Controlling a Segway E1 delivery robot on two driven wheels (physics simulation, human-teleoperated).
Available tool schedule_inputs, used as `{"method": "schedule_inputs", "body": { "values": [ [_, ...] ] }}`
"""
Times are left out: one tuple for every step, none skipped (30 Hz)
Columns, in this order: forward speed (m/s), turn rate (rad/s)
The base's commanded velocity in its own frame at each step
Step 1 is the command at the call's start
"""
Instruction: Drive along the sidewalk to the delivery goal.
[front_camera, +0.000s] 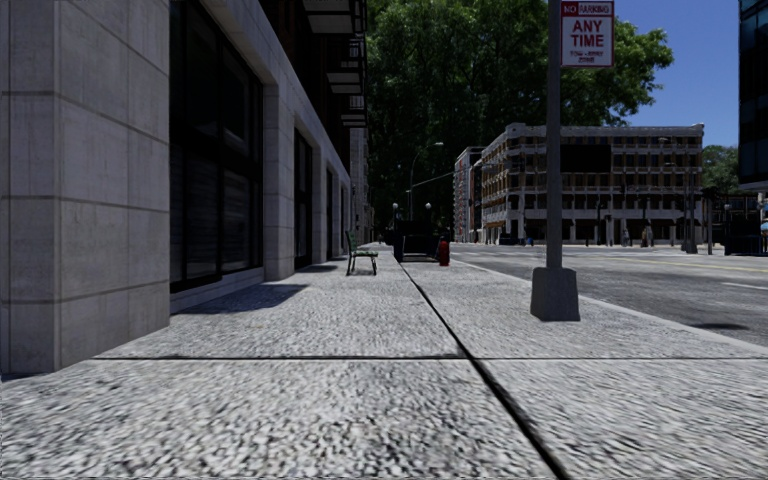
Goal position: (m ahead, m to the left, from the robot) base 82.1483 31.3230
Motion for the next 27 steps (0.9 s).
{"method": "schedule_inputs", "body": {
  "values": [
    [2.0, 0.0],
    [2.0, 0.0],
    [2.0, 0.0],
    [2.0, 0.0],
    [2.0, 0.0],
    [2.0, 0.0],
    [2.0, 0.0],
    [2.0, 0.0],
    [2.0, 0.0],
    [2.0, 0.0],
    [2.0, 0.0],
    [2.0, 0.0],
    [2.0, 0.0],
    [2.0, 0.0],
    [2.0, 0.0],
    [2.0, 0.0],
    [2.0, 0.0],
    [2.0, 0.0],
    [2.0, 0.0],
    [2.0, 0.0],
    [2.0, 0.0],
    [2.0, 0.0],
    [2.0, 0.0],
    [2.0, 0.0],
    [2.0, 0.0],
    [2.0, 0.0],
    [2.0, 0.0]
  ]
}}
